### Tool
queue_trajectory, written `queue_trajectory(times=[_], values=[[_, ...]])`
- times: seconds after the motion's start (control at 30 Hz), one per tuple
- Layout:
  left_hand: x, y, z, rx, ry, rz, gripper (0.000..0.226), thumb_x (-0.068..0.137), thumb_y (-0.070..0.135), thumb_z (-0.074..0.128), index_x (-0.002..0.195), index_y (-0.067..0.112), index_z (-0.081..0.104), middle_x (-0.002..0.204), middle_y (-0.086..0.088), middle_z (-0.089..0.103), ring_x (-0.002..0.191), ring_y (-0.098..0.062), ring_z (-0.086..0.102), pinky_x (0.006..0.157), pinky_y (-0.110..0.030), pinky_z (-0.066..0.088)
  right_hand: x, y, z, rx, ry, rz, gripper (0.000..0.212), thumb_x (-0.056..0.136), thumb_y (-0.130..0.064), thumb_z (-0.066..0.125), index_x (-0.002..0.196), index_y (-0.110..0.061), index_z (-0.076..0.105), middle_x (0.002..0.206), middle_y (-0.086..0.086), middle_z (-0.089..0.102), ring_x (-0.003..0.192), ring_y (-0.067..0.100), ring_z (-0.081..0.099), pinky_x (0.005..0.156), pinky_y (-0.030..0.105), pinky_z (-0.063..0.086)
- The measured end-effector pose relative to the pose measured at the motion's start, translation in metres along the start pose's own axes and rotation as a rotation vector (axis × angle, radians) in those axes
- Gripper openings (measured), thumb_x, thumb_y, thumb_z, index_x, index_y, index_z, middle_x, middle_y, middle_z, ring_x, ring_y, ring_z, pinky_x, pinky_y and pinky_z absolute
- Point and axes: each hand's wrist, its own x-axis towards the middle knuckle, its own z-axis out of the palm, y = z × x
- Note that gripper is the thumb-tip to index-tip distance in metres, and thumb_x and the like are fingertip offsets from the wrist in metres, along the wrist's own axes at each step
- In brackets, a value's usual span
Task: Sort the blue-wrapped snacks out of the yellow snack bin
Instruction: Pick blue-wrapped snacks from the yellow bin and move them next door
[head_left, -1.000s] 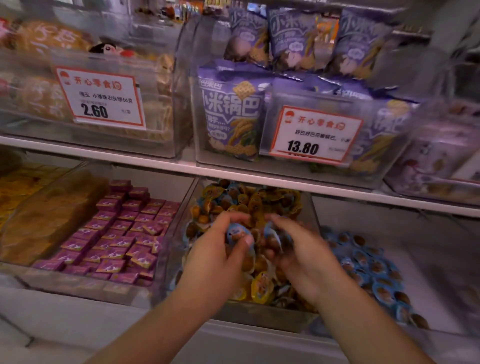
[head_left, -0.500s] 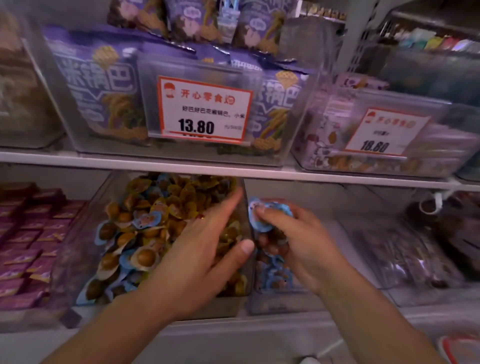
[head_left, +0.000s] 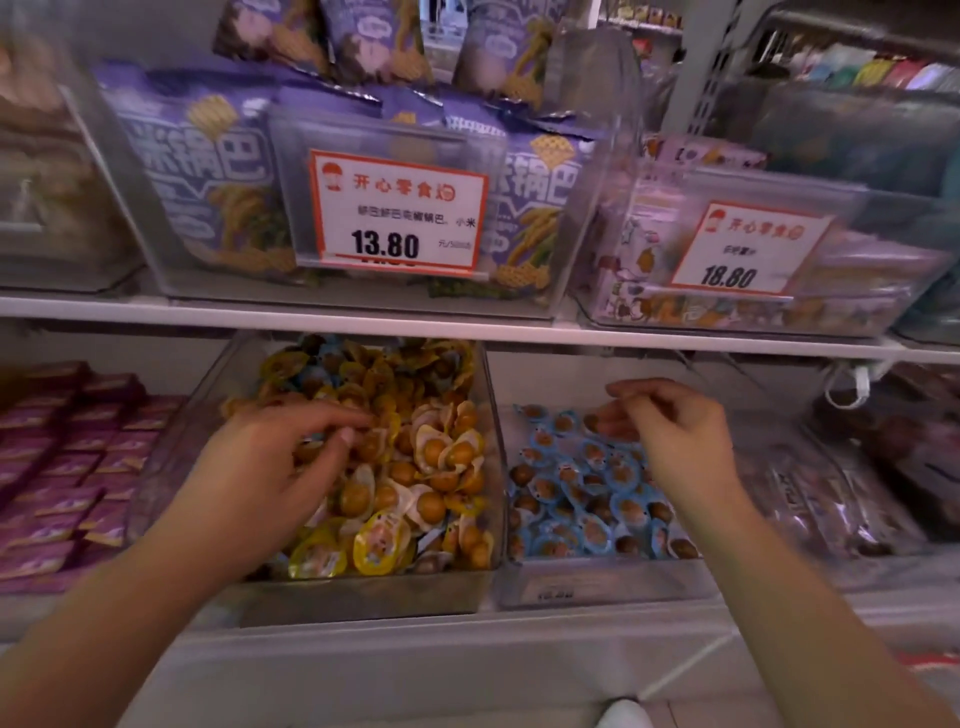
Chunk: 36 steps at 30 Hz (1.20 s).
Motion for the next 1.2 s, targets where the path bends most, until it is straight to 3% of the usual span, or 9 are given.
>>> queue_trajectory(times=[0.17,0.3,0.4,0.6,0.7,0.83,0.93,1.1,1.2], values=[[-0.019,-0.018,-0.036,0.26,0.007,0.005,0.033,0.088,0.034,0.046,0.104,0.027,0.075,0.082,0.007,0.072,0.08,-0.022,0.069,0.099,-0.029,0.036,-0.045,-0.034,0.066,-0.111,-0.176,-0.478,0.017,0.096,-0.023,0.056,0.097,-0.033,0.07,0.087,-0.016,0.071,0.077,-0.001,0.066,0.066,0.01,0.048],[-0.045,-0.042,-0.055,0.482,-0.157,0.031,0.024,0.081,0.032,0.06,0.101,0.034,0.073,0.118,0.01,0.067,0.114,-0.02,0.063,0.114,-0.056,0.028,-0.072,-0.037,0.124,-0.43,-0.666,-0.652,0.026,0.096,-0.033,0.055,0.119,-0.029,0.067,0.11,-0.015,0.063,0.102,-0.003,0.054,0.088,0.015,0.044],[-0.059,-0.049,-0.056,0.573,-0.292,-0.019,0.024,0.081,0.05,0.069,0.101,0.038,0.072,0.14,0.008,0.055,0.139,-0.024,0.043,0.116,-0.063,0.022,-0.078,-0.026,0.154,-0.659,-0.839,-0.633,0.042,0.096,-0.043,0.055,0.136,-0.032,0.054,0.124,-0.012,0.054,0.119,0.009,0.047,0.101,0.03,0.042],[-0.043,-0.038,-0.03,0.756,-0.316,0.075,0.053,0.067,0.046,0.081,0.113,0.022,0.073,0.136,-0.002,0.06,0.144,-0.033,0.036,0.114,-0.068,0.02,-0.075,-0.027,0.192,-0.647,-0.67,-0.711,0.053,0.091,-0.041,0.052,0.142,-0.03,0.047,0.136,-0.005,0.047,0.124,0.02,0.043,0.106,0.037,0.041],[-0.034,-0.037,-0.024,0.776,-0.306,0.069,0.046,0.072,0.038,0.077,0.115,0.021,0.071,0.129,-0.004,0.063,0.138,-0.033,0.043,0.117,-0.065,0.007,-0.068,-0.03,0.202,-0.733,-0.572,-0.727,0.057,0.087,-0.04,0.047,0.142,-0.026,0.046,0.14,0.004,0.042,0.127,0.027,0.039,0.105,0.044,0.042],[-0.034,-0.04,-0.02,0.762,-0.25,0.101,0.035,0.061,0.03,0.082,0.095,0.021,0.077,0.106,-0.006,0.069,0.106,-0.031,0.064,0.112,-0.065,0.028,-0.053,-0.03,0.214,-0.81,-0.655,-0.743,0.059,0.089,-0.033,0.05,0.147,-0.025,0.045,0.152,0.002,0.039,0.143,0.028,0.029,0.118,0.05,0.022],[-0.036,-0.047,-0.026,0.707,-0.22,0.157,0.036,0.07,0.041,0.077,0.101,0.022,0.075,0.115,-0.003,0.067,0.125,-0.028,0.056,0.115,-0.063,0.025,-0.043,-0.033,0.216,-0.812,-0.699,-0.707,0.048,0.093,-0.038,0.053,0.14,-0.033,0.053,0.145,-0.008,0.049,0.137,0.022,0.037,0.115,0.046,0.025],[-0.04,-0.05,-0.06,0.198,0.023,-0.047,0.019,0.075,0.053,0.065,0.076,0.035,0.062,0.113,0.022,0.066,0.116,0.004,0.056,0.115,-0.042,0.034,-0.032,-0.037,0.196,-0.873,-0.632,-0.685,0.036,0.084,-0.048,0.058,0.114,-0.032,0.069,0.111,-0.008,0.066,0.114,0.021,0.052,0.1,0.043,0.041],[-0.041,-0.034,-0.065,-0.162,0.231,-0.234,0.024,0.072,0.048,0.072,0.076,0.036,0.051,0.108,0.033,0.066,0.1,0.012,0.062,0.081,-0.01,0.049,-0.028,-0.038,0.185,-0.821,-0.579,-0.646,0.031,0.08,-0.031,0.067,0.111,-0.029,0.068,0.108,-0.004,0.067,0.107,0.021,0.059,0.092,0.041,0.048]])
